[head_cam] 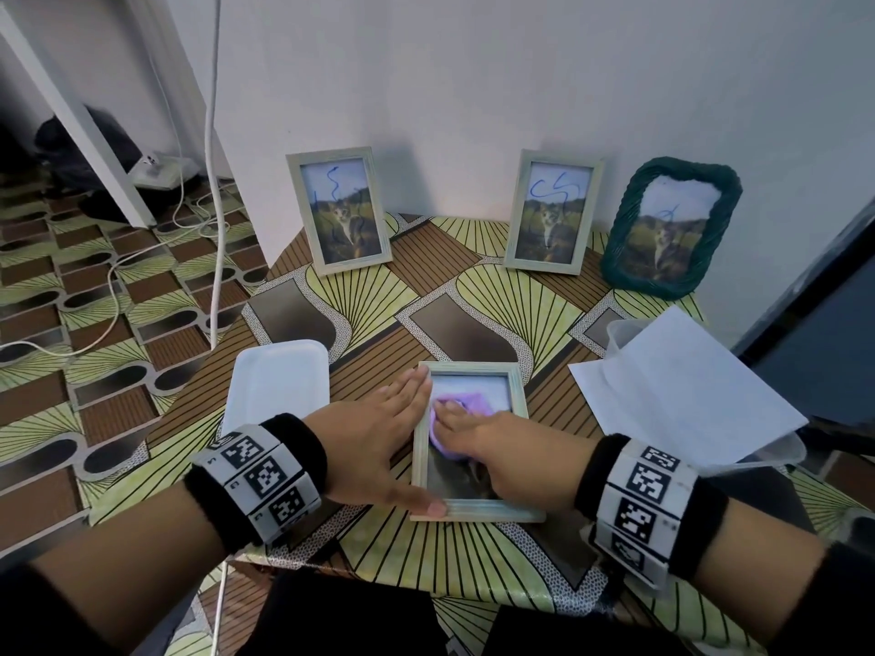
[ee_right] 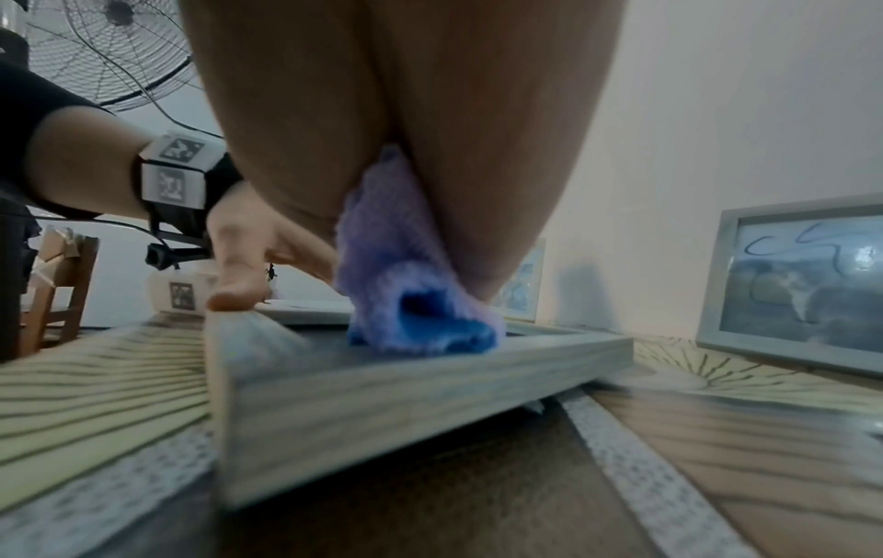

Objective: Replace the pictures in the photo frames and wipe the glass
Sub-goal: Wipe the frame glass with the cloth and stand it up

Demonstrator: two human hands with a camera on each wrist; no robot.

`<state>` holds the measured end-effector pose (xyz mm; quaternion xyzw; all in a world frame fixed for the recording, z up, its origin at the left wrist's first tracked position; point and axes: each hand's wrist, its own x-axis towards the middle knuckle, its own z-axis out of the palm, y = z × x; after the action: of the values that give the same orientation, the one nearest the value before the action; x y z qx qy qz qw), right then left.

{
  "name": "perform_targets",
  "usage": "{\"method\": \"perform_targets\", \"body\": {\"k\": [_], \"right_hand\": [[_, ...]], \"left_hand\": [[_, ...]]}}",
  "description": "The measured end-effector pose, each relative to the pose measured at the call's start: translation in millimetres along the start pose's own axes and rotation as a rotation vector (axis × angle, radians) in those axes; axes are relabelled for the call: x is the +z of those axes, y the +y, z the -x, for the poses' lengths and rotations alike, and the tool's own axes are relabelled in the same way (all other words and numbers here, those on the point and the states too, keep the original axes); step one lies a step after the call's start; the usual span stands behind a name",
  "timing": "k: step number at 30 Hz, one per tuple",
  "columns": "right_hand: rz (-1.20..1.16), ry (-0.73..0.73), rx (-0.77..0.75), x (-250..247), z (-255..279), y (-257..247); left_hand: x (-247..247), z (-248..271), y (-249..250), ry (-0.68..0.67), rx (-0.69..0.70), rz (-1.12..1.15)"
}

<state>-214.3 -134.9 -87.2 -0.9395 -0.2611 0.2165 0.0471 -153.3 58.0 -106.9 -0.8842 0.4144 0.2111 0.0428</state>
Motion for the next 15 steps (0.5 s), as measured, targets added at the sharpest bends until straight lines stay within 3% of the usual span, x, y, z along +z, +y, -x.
{"method": "perform_targets", "body": {"k": [8,15], "right_hand": [[-0.131,0.012,-0.157,5.9,50.6,-1.2],[0.269,0.007,-0.167,-3.3,51.3,-0.1]], "left_hand": [[-2.4,1.2,-0.6,-0.031,0.013,0.032],[-1.8,1.8,-2.3,-0.029,0.025,0.086]]}}
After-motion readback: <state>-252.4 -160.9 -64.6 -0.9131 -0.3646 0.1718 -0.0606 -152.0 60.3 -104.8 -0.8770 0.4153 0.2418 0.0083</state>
